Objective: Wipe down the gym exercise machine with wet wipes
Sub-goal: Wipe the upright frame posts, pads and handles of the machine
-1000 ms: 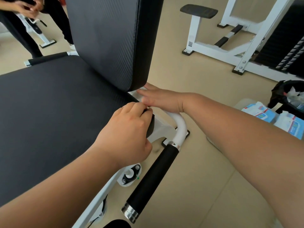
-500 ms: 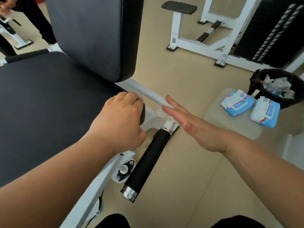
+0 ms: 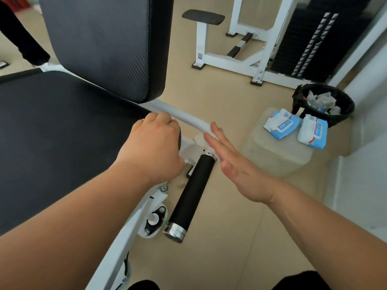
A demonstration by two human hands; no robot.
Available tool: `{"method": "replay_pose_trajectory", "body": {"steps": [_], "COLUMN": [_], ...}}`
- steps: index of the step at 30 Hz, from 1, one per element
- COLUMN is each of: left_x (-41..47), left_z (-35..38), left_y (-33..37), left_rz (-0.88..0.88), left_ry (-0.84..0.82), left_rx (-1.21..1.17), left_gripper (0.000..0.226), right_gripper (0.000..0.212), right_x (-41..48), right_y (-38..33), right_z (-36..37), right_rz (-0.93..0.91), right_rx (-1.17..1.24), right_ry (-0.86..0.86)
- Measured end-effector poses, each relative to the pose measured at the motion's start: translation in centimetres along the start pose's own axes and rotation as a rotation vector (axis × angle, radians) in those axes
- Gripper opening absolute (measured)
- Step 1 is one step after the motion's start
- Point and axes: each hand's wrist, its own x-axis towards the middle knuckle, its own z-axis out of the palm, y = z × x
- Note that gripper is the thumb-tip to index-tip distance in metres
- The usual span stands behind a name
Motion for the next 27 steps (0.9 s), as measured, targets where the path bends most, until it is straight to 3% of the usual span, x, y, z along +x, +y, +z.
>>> {"method": "replay_pose_trajectory", "body": {"steps": [3,5,9,14,18,22,27], "left_x": [0.1,0.1,0.0,0.2,0.1,0.0,-0.1], "left_z": [0.0,-0.1,-0.2,0.0,0.1,-0.1,-0.5], "left_y": [0.0,0.0,0.2,0.1,0.2,0.4,0.6], "left_rz": [0.0,0.003,0.004,-0.019,-0.009,-0.023,-0.027], "left_ry": [0.019,0.025,0.051,0.07,0.047,0.028,0.006], "left_rx": [-0.028,-0.026,-0.042,-0.041,-0.013,0.002,-0.032], "left_gripper": [0.047,0.045,0.063,0.042,0.05,0.056,0.053], "right_gripper": [0.112,0.097,0.084,0.075,0.07,0.111,0.117], "right_x": [2.8,5.4,11.2,15.5,13.7,9.9,4.7], "right_y": [-0.4,-0.4,-1.1,-2.0,-0.8,-0.1,0.7], "right_z": [-1.3,-2.5,-4.4,-4.1,-3.9,-3.7,-2.3], "right_rz": [0.062,0.11,0.137,0.081,0.028,0.038,0.042], "right_rx": [-0.047,-0.068,-0.271,-0.312,-0.206,-0.074,-0.004], "right_ry": [-0.01,-0.031,-0.247,-0.372,-0.279,-0.116,0.017]}}
